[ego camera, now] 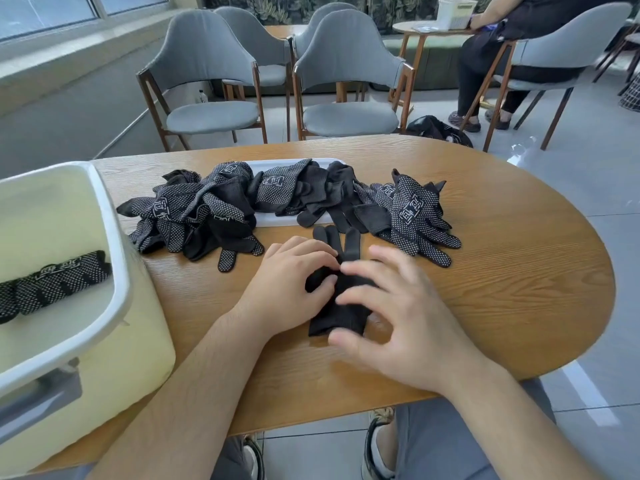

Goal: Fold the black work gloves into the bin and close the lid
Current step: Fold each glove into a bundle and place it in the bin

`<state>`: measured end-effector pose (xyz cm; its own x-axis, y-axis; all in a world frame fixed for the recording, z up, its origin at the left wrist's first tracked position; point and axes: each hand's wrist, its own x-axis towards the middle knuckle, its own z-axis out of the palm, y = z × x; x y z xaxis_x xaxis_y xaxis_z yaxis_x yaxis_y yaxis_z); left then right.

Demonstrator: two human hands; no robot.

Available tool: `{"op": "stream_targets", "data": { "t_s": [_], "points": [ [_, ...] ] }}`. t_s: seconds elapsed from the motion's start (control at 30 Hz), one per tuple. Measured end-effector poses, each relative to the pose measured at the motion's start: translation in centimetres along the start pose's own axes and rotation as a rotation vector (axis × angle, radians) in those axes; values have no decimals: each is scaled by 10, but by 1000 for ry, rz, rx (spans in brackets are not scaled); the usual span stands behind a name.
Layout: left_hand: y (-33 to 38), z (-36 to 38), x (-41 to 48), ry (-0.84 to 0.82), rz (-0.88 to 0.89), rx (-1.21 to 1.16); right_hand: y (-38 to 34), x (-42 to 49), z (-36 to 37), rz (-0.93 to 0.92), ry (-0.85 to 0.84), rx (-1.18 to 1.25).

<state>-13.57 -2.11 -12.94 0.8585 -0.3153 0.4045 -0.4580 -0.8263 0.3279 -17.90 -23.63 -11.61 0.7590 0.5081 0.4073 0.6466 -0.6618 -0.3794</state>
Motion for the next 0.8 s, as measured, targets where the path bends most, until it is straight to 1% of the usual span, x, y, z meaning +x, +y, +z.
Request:
{"op": "stream_targets", "data": {
  "t_s": [0.07, 0.1, 0.2, 0.27, 0.4, 0.47, 0.53, 0.6, 0.67, 0.73, 0.8],
  "points": [
    [-1, 1, -1, -10, -11, 29, -5, -4, 7, -29, -108, 15],
    [-2, 1, -1, -9, -17, 42, -5, -6, 10, -20, -111, 36],
    [-1, -1, -1, 16, -48, 52, -1, -7, 13, -30, -39, 60],
    [1, -2, 0, 8, -67, 50, -1, -9, 11, -62, -41, 83],
    [2, -1, -1, -152, -77, 69, -2, -16, 8, -62, -77, 137],
    [2, -1, -1, -180, -81, 47, -3, -16, 5, -22, -78, 201],
    [4, -2, -2, -213, -63, 35, -2, -12, 2, 24, -34, 257],
    [6, -2, -3, -258, -34, 66, 2, -4, 2, 75, 59, 224],
    [6, -2, -4, -276, -32, 86, 11, 9, 2, 160, 137, 139],
    [6, -2, -4, -280, -40, 81, 24, 27, 1, 246, 160, 37],
    [6, -2, -4, -267, -36, 69, 37, 47, 2, 284, 156, -91]
  ]
}}
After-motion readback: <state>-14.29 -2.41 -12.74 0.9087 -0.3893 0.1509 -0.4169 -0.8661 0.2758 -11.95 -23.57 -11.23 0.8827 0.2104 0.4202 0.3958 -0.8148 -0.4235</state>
